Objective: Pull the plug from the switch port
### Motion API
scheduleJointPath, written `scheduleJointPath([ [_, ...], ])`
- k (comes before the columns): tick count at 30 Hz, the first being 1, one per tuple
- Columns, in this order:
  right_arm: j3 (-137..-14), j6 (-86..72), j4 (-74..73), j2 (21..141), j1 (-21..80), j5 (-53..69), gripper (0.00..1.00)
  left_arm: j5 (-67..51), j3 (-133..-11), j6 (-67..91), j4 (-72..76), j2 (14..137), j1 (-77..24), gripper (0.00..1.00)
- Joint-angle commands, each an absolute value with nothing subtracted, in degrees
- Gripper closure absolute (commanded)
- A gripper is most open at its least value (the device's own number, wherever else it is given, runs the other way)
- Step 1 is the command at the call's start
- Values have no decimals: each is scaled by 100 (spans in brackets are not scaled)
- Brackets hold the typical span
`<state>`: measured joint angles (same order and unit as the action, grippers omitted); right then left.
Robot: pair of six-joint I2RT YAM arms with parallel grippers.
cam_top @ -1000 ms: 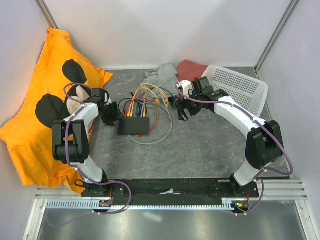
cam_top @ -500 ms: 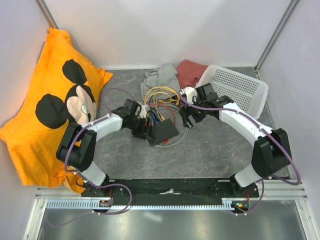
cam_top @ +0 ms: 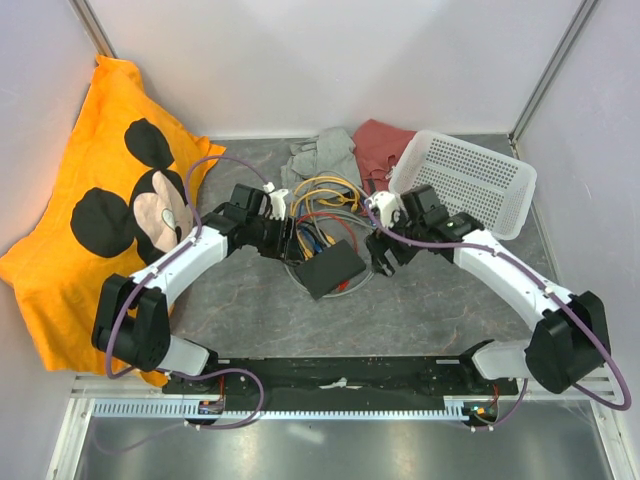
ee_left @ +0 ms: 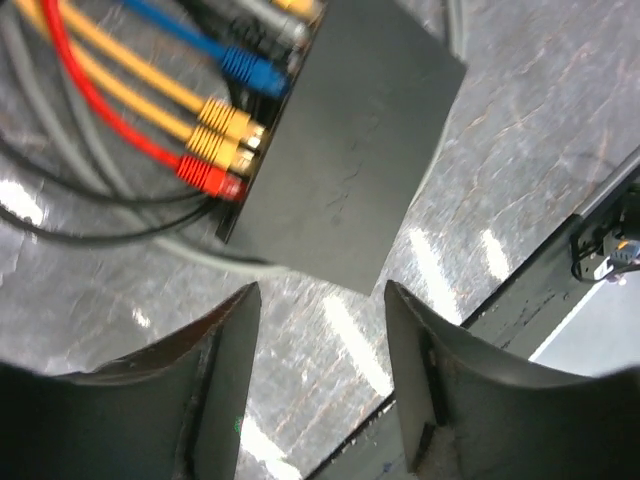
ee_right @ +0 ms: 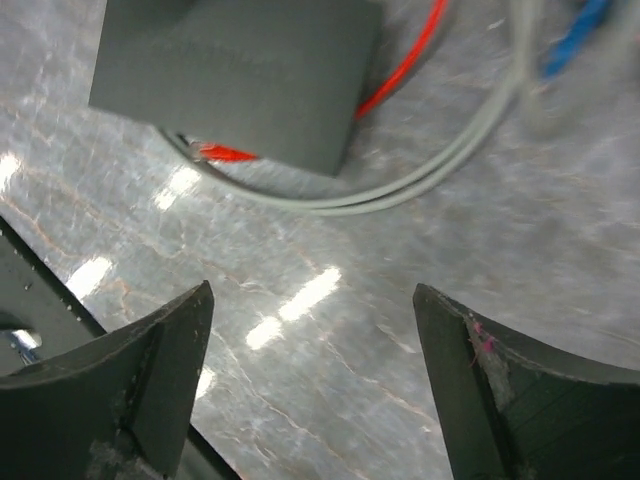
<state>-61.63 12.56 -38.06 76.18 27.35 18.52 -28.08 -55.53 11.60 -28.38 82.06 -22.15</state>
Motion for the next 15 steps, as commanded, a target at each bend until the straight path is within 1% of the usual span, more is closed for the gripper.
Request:
scheduleJointPath([
  [1,-5529,949,-3271,7716,3119,2101,14,-2963,-5678,721,-2417,8384,-2215,50],
  [2,-5459,871,-3096,7830,3181,2057,19,-2945,-5704,651,-2417,8437,-2215,65],
  [3,-5415,801,-3024,7901,3225,1944,21,-2875,-5722,494,-2417,8507,-2215,73],
  [4,-5405,695,-2945,7980,3234,1899,24,-2813,-5739,431,-2434,8508,-2224,77],
  [5,-5397,590,-2753,8111,3234,1838,31,-2743,-5757,387,-2435,8490,-2224,87],
  [6,-5405,354,-2655,8164,3243,1680,36,-2551,-5766,300,-2443,8482,-2224,91],
  [7,-5414,230,-2567,8269,3234,1653,48,-2401,-5792,281,-2426,8490,-2224,95],
  [8,-5423,124,-2418,8314,3234,1696,55,-2260,-5827,159,-2434,8499,-2224,98],
  [9,-5432,19,-2339,8358,3234,1844,62,-2233,-5845,63,-2426,8508,-2224,98],
  [10,-5432,-183,-2268,8472,3234,1863,76,-2206,-5897,9,-2417,8577,-2232,98],
  [11,-5440,-332,-2154,8534,3234,1820,81,-2041,-5950,-200,-2434,8622,-2232,98],
  [13,-5467,-553,-2101,8735,3234,1609,88,-1855,-6055,-351,-2452,8797,-2241,98],
  [15,-5528,-519,-2092,8859,3234,1530,89,-1705,-6091,-501,-2435,8911,-2233,98],
])
